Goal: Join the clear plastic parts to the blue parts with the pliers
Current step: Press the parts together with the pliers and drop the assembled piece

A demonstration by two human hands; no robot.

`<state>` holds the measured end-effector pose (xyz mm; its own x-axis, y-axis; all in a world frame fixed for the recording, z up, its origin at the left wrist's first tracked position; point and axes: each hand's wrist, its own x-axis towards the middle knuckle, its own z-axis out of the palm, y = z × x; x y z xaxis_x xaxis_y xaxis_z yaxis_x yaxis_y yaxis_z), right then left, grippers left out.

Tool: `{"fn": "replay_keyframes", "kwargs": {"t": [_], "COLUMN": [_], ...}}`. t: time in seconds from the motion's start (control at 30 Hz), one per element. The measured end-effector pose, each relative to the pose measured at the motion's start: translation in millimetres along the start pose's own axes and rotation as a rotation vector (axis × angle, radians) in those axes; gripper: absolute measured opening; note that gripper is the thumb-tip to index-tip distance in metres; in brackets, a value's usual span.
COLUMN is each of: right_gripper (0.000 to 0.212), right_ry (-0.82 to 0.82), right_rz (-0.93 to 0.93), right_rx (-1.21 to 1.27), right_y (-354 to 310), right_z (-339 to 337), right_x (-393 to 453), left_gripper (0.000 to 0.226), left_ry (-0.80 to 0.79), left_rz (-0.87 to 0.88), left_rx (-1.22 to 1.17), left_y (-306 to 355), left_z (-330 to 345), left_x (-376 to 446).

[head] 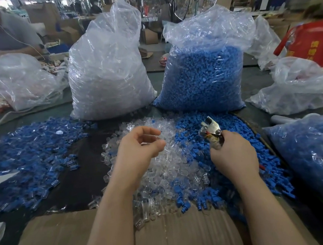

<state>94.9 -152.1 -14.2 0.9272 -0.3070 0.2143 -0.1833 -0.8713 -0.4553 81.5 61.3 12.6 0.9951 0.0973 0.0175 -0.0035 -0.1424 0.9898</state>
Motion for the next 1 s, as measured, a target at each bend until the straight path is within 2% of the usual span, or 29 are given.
{"fn": "replay_keyframes", "kwargs": {"t": [0.13, 0.43, 0.6, 1.0], "right_gripper": [0.023, 0.01, 0.014, 0.015], "right_ry": [0.064, 0.091, 0.067, 0.055], "right_rz": [-0.037, -0.124, -0.191, -0.21], "right_rx": [0.176, 0.594, 0.827, 0.978], "right_y": [-3.2, -13.6, -23.5, -32.4], "right_z": [0.7, -3.7, -5.0, 1.6], "right_x": [-0.5, -8.1, -13.1, -19.5], "left_gripper": [0.021, 0.031, 0.016, 0.011], "left_ry": [-0.051, 0.034, 0.002, 0.032], "left_rz": [-0.026, -0.056, -0.123, -0.142], "left_rx": [-0.125, -0.303, -0.434, -0.465], "left_y": [0.5, 3.2, 4.9, 3.3], "left_z": [7.5, 26.7, 40.1, 49.3], "left_x": [-1.0, -5.1, -8.9, -11.5]}}
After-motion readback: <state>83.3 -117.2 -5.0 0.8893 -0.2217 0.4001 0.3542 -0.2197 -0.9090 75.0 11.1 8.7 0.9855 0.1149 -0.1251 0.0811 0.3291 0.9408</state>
